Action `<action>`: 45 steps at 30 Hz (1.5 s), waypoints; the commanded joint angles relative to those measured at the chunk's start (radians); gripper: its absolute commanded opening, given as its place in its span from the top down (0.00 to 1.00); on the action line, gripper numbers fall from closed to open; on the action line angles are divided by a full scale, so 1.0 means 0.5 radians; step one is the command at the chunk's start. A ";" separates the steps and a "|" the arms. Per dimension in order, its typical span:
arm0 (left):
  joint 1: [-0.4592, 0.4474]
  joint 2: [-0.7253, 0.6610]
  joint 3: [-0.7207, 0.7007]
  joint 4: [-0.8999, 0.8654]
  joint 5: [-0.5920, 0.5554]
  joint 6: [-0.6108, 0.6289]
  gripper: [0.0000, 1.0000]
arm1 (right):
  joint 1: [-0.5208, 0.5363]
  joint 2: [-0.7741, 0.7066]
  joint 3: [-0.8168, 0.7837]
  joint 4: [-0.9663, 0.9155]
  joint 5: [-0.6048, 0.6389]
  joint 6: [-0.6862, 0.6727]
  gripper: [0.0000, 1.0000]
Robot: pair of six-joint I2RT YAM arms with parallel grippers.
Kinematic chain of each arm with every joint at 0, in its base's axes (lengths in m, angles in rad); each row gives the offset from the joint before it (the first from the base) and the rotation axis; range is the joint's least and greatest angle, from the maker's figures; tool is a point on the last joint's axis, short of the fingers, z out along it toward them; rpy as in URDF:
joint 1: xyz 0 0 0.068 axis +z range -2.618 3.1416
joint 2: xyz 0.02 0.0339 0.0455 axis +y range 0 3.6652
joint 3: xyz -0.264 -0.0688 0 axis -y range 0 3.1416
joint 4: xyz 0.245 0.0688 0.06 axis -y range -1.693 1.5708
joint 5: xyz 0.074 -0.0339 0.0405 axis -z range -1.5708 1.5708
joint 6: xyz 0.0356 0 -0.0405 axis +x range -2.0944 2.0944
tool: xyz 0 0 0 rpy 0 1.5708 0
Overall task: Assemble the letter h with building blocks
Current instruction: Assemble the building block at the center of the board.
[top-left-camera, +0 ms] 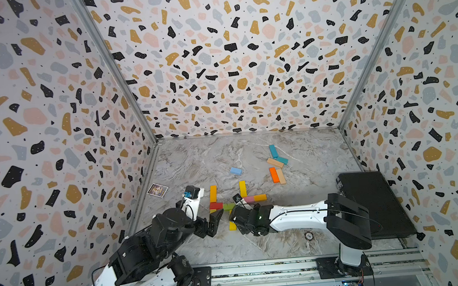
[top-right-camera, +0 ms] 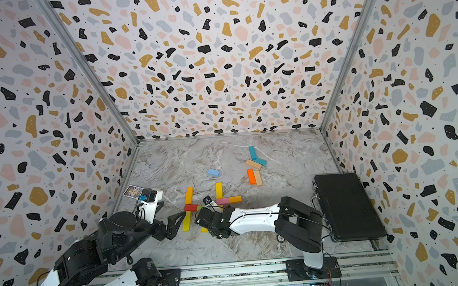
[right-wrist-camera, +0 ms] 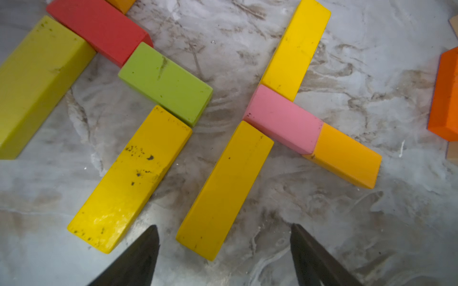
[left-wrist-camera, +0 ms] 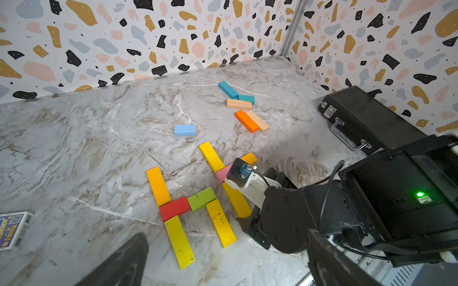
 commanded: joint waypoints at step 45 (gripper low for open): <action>0.007 -0.012 -0.018 0.014 -0.088 0.030 0.01 | -0.021 -0.183 0.035 -0.022 0.083 -0.129 0.13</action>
